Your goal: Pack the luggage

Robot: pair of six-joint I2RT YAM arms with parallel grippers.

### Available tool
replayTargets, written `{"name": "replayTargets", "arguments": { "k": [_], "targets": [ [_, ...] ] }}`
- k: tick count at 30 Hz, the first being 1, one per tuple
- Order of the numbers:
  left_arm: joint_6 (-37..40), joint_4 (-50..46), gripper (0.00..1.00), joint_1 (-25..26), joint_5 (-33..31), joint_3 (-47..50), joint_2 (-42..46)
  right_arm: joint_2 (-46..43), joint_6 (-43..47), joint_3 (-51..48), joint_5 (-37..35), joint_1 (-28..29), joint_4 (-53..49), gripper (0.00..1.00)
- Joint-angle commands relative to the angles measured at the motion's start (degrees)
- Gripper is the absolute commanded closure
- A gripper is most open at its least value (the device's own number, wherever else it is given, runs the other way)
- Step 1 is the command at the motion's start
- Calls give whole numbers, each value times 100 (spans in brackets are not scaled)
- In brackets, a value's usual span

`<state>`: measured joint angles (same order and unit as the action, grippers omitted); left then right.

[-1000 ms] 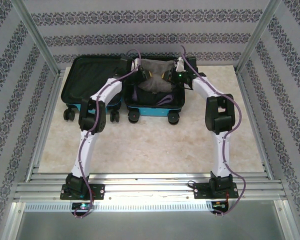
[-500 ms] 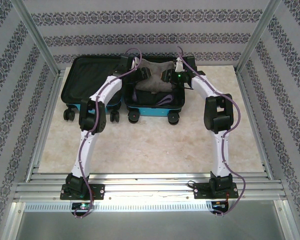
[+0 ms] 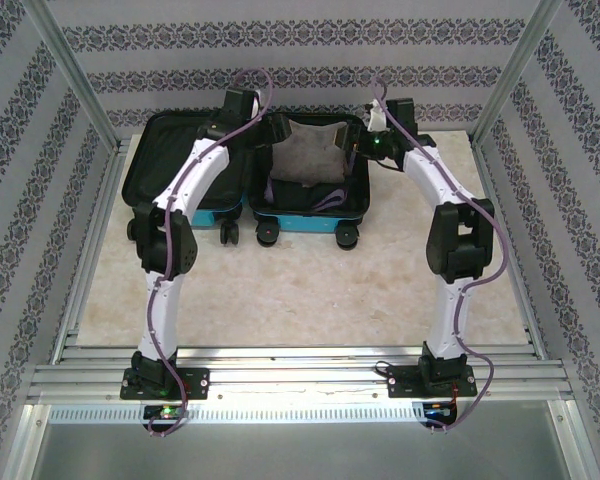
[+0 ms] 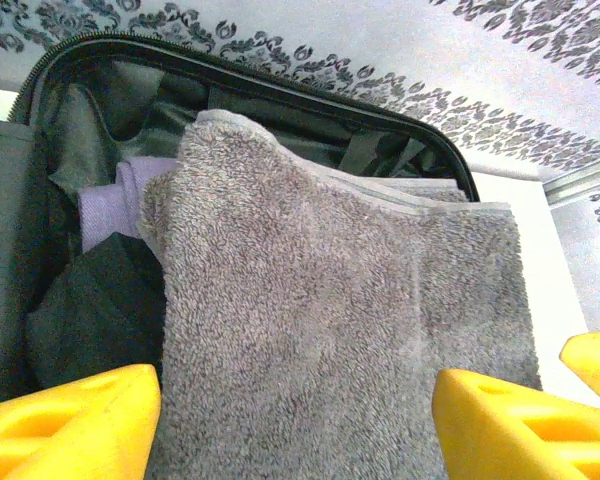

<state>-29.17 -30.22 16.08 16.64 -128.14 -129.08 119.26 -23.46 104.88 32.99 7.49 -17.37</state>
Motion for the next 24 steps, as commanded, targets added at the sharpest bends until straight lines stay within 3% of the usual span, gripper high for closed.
{"name": "replayTargets", "arguments": {
  "k": [1,13,18,24],
  "targets": [
    [204,-115,28,114,-119,282,252,-266,167,-199,-94,-2,79,36],
    [66,804,23,-59,-569,2828,1866,148,-196,254,426,368,759,40],
    [-425,1448,22,-739,-19,3804,2334,678,-528,776,633,600,1189,40],
    [-238,1094,22,-1450,-382,4283,2825,1601,-939,1700,814,841,1666,40]
  ]
}}
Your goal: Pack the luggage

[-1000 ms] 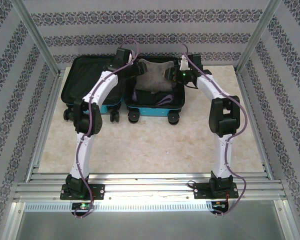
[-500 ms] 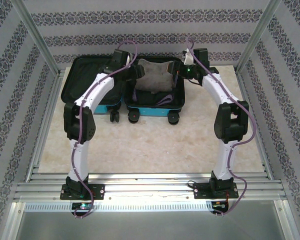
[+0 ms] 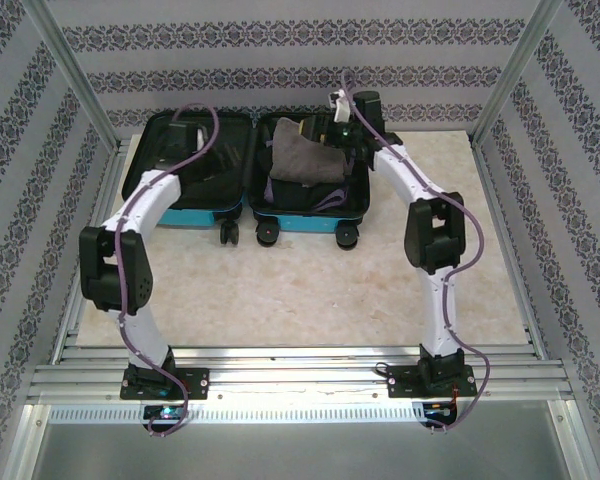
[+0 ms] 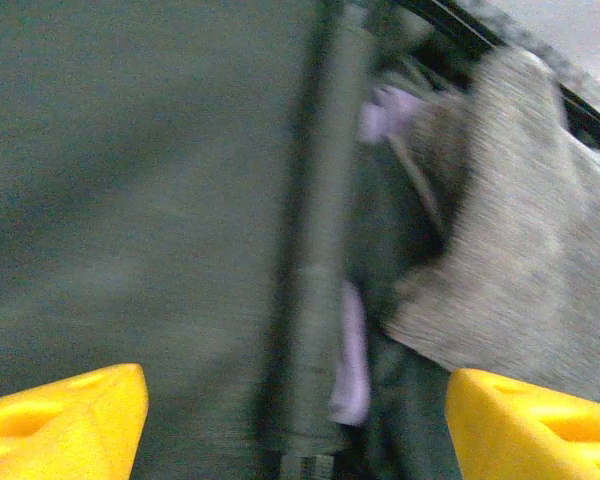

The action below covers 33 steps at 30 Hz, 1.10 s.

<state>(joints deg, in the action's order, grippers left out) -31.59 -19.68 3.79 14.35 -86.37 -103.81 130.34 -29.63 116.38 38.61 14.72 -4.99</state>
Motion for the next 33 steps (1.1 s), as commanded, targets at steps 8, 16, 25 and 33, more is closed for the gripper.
{"name": "replayTargets", "arguments": {
  "k": [8,16,25,33],
  "targets": [
    [48,-160,22,-1205,-280,452,682,1396,-746,1507,-438,239,-327,41],
    [286,-367,20,-2020,-930,405,715,1280,-552,932,-856,190,-691,42],
    [658,-655,22,-2456,-1221,-212,69,890,-492,474,-302,129,-248,42],
    [1117,-1140,31,-2568,-1093,-919,-716,-394,-110,-344,22,131,-28,42]
  ]
}}
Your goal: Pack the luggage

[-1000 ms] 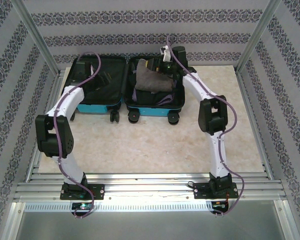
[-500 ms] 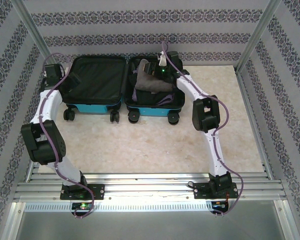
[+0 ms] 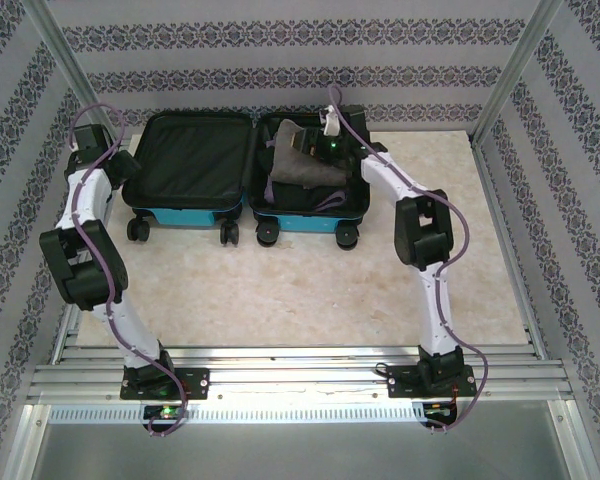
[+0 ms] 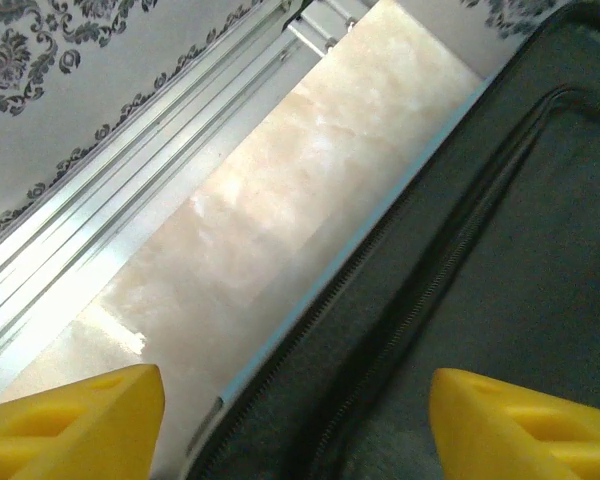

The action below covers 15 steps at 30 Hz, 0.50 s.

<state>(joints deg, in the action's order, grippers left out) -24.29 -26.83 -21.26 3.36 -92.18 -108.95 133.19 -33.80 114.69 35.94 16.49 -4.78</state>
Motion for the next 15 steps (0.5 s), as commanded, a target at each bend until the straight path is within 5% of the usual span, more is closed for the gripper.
{"name": "replayTargets", "arguments": {
  "k": [1,15],
  "targets": [
    [422,-461,32,-63,33,-407,-281,-809,346,-257,320,-58,-67,42],
    [572,-681,45,-64,70,-983,-1029,-2860,819,-2590,-186,-735,-107,41]
  ]
}}
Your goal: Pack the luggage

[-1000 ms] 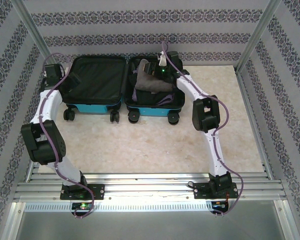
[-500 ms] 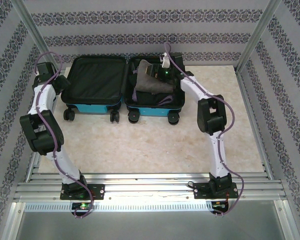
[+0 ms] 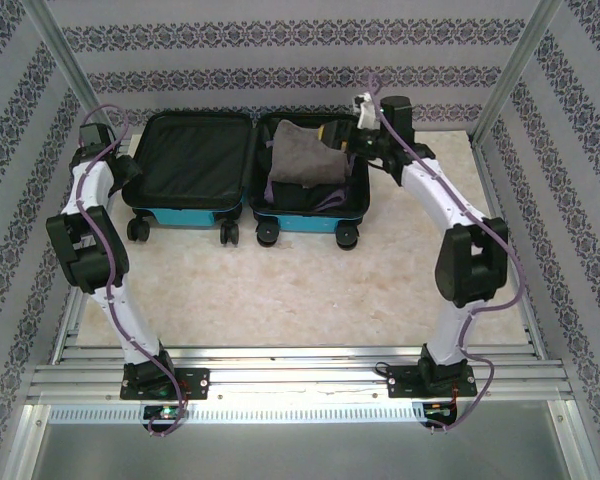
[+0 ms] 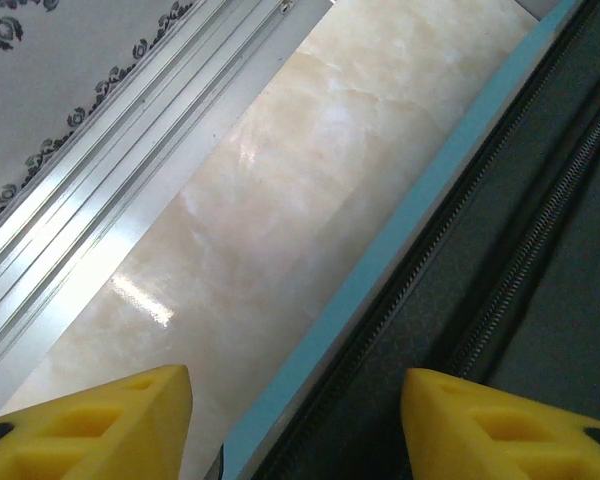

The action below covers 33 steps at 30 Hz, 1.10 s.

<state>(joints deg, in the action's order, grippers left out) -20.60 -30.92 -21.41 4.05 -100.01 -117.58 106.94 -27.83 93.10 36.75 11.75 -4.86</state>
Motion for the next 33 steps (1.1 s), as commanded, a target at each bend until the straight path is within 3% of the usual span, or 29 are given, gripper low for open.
{"name": "replayTargets", "arguments": {
  "k": [1,7,11,14,26,29,33],
  "targets": [
    [225,-283,47,-48,3,-212,-193,-314,218,-560,-335,-367,-123,41],
    [377,-362,50,-52,-60,-192,-308,-511,316,-1030,-627,-833,-323,41],
    [407,-320,61,-52,-102,-54,-313,-458,584,-1110,-1130,-928,-592,42],
    [408,-237,68,-48,-77,41,-268,-261,755,-1092,-1515,-929,-774,42],
    [552,-81,86,-48,-132,402,302,891,827,-642,-1893,-522,-1028,48],
    [548,-46,90,-48,-147,518,505,961,861,-630,-1879,-439,-1078,61],
    [453,-8,94,-48,-219,760,868,868,927,-789,-1806,-351,-1034,91]
  ]
}}
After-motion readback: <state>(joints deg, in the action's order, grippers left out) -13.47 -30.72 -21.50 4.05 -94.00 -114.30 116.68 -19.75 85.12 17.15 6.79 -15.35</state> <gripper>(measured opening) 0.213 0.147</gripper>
